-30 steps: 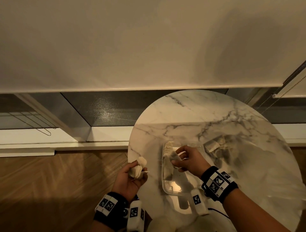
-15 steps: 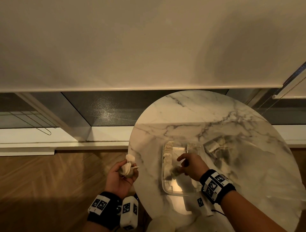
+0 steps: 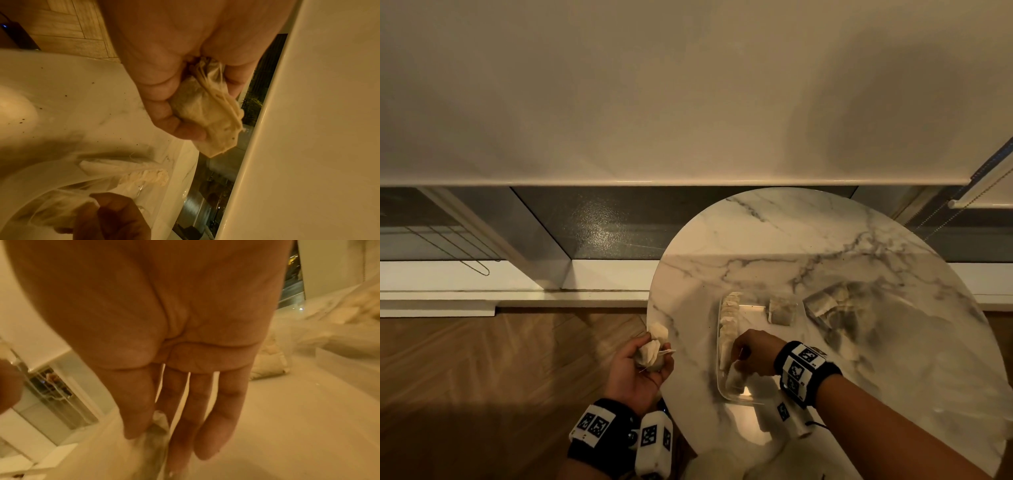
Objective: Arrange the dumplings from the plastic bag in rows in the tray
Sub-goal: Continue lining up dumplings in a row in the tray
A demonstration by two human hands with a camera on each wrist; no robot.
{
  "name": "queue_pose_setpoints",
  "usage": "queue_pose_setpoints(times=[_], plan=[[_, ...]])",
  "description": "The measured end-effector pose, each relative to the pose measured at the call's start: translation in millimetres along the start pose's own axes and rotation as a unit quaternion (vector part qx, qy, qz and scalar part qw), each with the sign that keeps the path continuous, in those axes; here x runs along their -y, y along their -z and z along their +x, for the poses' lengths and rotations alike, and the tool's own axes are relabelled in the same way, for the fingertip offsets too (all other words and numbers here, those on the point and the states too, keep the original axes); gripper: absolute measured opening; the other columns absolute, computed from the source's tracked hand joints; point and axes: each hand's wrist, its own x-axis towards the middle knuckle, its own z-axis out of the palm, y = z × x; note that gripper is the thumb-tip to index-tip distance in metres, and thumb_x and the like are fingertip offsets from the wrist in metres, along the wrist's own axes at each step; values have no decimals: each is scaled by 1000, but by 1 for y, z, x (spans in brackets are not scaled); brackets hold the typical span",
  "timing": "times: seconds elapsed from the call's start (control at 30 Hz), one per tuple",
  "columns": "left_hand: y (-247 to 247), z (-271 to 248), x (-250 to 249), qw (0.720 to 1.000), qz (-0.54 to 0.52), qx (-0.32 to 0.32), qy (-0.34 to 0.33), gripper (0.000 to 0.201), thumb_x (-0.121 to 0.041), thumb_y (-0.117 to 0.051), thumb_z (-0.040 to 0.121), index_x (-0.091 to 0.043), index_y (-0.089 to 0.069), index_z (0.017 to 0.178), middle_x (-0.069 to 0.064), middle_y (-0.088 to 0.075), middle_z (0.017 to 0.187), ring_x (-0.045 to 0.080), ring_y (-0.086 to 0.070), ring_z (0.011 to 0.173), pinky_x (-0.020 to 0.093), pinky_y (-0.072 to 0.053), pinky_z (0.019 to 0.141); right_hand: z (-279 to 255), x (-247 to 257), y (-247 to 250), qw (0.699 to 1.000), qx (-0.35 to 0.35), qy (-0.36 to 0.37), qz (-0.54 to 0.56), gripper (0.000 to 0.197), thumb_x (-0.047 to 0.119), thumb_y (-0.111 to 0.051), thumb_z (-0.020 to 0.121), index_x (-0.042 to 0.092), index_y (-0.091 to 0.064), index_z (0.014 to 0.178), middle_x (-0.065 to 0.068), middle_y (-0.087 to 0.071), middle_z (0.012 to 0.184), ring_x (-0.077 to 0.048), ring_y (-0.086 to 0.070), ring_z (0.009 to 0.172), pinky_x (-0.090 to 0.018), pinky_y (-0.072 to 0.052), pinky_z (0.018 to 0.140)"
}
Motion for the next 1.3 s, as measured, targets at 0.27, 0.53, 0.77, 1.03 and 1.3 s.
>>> queue_pose_setpoints(times=[0.27,0.53,0.77,1.03,1.3], plan=[[3,-3,2,1000,-1,-3,11,34,-16,-65,76,0,-61,106,15,-64,79,23,-61,71,30,-56,56,21,8,-9,995,-76,-13,56,14,20,-78,81,21,-70,92,-3,-70,94,-20,-70,83,-32,-60,79],[11,0,2,1000,-13,-7,7,40,-16,-64,78,-1,-58,115,15,-65,79,23,-63,69,30,-56,56,17,4,-7,983,-136,-75,98,40,37,-87,67,21,-62,93,-1,-67,91,-19,-69,81,-38,-60,77],[6,1,7,1000,-3,-11,6,37,-15,-65,76,1,-60,109,16,-64,77,23,-64,65,30,-56,55,13,9,-13,985,-106,-113,81,34,33,-80,76,16,-65,102,-5,-66,99,-20,-68,87,-34,-60,79],[6,1,6,1000,3,-10,7,35,-16,-65,75,-1,-60,106,14,-64,76,22,-64,64,30,-56,57,9,18,-10,983,-120,-130,51,26,15,-65,88,8,-61,113,-10,-66,112,-24,-64,103,-24,-49,77],[8,3,7,1000,1,-17,8,39,-16,-66,75,-2,-59,110,14,-63,78,22,-62,68,31,-56,57,17,20,-16,980,-112,-130,99,38,21,-81,70,11,-66,104,-10,-70,101,-26,-71,91,-38,-61,80]])
